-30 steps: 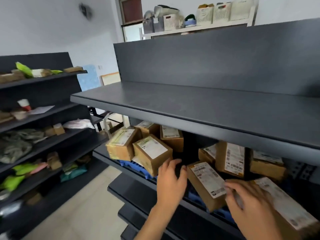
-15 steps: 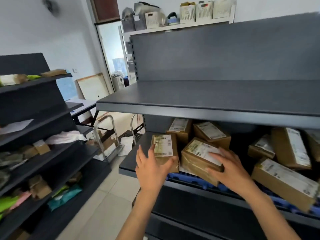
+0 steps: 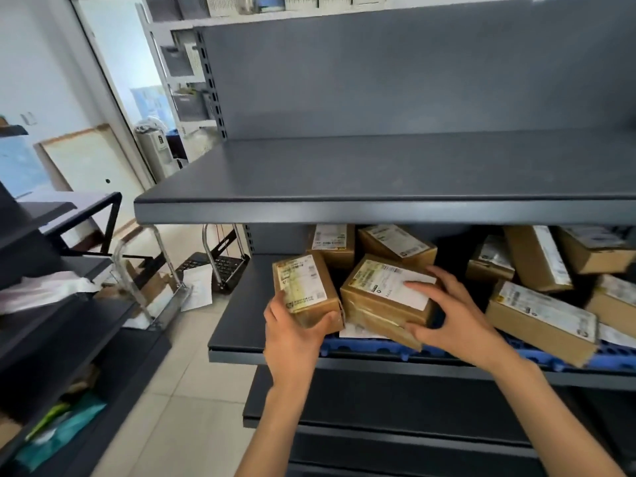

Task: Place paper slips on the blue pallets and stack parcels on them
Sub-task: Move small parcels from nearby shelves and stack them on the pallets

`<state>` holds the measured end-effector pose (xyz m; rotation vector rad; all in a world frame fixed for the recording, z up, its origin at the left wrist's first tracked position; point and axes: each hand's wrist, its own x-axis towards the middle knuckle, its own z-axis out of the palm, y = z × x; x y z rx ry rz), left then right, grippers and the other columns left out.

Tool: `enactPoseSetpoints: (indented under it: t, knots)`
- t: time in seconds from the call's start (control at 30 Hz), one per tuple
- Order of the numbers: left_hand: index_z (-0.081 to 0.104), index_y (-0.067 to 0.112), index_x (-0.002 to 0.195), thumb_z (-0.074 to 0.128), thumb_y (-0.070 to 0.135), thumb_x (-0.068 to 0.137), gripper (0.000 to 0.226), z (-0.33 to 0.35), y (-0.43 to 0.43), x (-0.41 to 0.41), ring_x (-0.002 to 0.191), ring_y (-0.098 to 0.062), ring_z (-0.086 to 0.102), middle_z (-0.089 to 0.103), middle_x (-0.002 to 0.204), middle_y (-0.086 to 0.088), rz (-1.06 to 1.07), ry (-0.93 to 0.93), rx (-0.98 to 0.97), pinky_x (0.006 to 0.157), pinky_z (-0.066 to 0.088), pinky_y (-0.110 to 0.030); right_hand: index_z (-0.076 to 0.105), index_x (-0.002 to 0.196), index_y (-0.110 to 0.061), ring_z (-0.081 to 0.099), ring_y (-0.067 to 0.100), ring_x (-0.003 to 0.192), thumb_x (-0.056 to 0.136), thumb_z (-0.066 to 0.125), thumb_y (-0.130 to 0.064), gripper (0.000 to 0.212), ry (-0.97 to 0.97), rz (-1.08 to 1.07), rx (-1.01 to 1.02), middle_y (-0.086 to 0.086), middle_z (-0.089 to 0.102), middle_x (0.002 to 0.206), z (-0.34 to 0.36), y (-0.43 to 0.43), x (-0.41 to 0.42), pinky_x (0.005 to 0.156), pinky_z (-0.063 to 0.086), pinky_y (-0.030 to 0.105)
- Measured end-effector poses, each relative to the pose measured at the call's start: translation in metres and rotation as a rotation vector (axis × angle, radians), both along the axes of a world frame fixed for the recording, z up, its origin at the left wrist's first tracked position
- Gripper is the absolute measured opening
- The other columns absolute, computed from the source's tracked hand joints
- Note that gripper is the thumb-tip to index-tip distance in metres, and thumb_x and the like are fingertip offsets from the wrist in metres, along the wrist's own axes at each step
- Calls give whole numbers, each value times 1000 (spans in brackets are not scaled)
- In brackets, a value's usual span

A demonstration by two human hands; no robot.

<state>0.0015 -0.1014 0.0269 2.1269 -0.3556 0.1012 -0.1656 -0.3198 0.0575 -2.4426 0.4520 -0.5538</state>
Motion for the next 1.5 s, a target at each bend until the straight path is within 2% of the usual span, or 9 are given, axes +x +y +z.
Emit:
enactPoseSetpoints:
  t: [0.23,0.33,0.5,0.63,0.83,0.97,1.17,1.3,1.5]
  knots:
    - [38,31,135,89,47,58,93,15,27,19,120,-22,56,54,136,3,61,86,-186,97,46,-42,45,127,-61,21,12,142,69,76,-50,66,-201,-118,-15,-18,25,149,58,-7,-3,112,25,40]
    - [37,29,135,89,45,57,95,43,25,19,119,-19,54,54,136,0,26,8,-270,101,46,-42,50,131,-47,24,21,141,71,73,-56,65,-246,-283,-27,-7,31,148,60,-25,9,114,26,46]
    - [38,28,131,86,58,55,94,72,-29,52,114,-12,56,57,130,6,-123,-130,-254,102,46,-38,54,132,-26,25,39,137,75,68,-62,69,-150,-413,-83,11,33,148,45,-54,52,111,31,51]
    - [33,17,140,83,52,65,97,66,-85,84,129,-29,47,46,140,-8,-288,-157,-131,99,44,-46,44,139,-24,18,39,142,76,63,-70,80,-56,-367,-66,13,30,153,38,-70,81,113,25,49]
    - [33,38,129,90,49,59,91,45,-88,130,132,-16,46,47,141,-2,-449,-32,-396,109,41,-47,35,145,-28,35,17,139,66,72,-73,98,-417,-288,382,1,37,147,15,-97,84,115,33,44]
    - [2,36,152,90,47,61,126,27,-83,144,145,-19,26,20,161,-4,-521,181,-293,116,29,-45,34,144,-28,48,10,127,76,72,-56,83,-370,-197,713,-7,52,136,-5,-101,87,103,39,30]
    - [50,18,130,78,39,76,64,15,-100,140,107,-13,67,69,119,1,-594,337,-315,88,55,-27,57,120,-26,60,9,111,78,74,-53,53,-378,-243,766,-12,65,113,-9,-70,118,84,46,22]
    - [55,20,127,76,40,80,55,9,-99,139,103,-9,68,71,116,4,-589,334,-383,87,54,-26,54,125,-23,59,12,110,80,71,-55,58,-374,-320,614,-6,64,120,-20,-42,136,95,47,33]
    - [57,21,124,76,49,74,61,6,-88,154,102,-7,68,71,115,5,-629,360,-335,95,52,-34,53,132,-22,60,10,111,82,73,-46,59,-387,-312,699,-6,64,121,-22,-43,133,93,49,25]
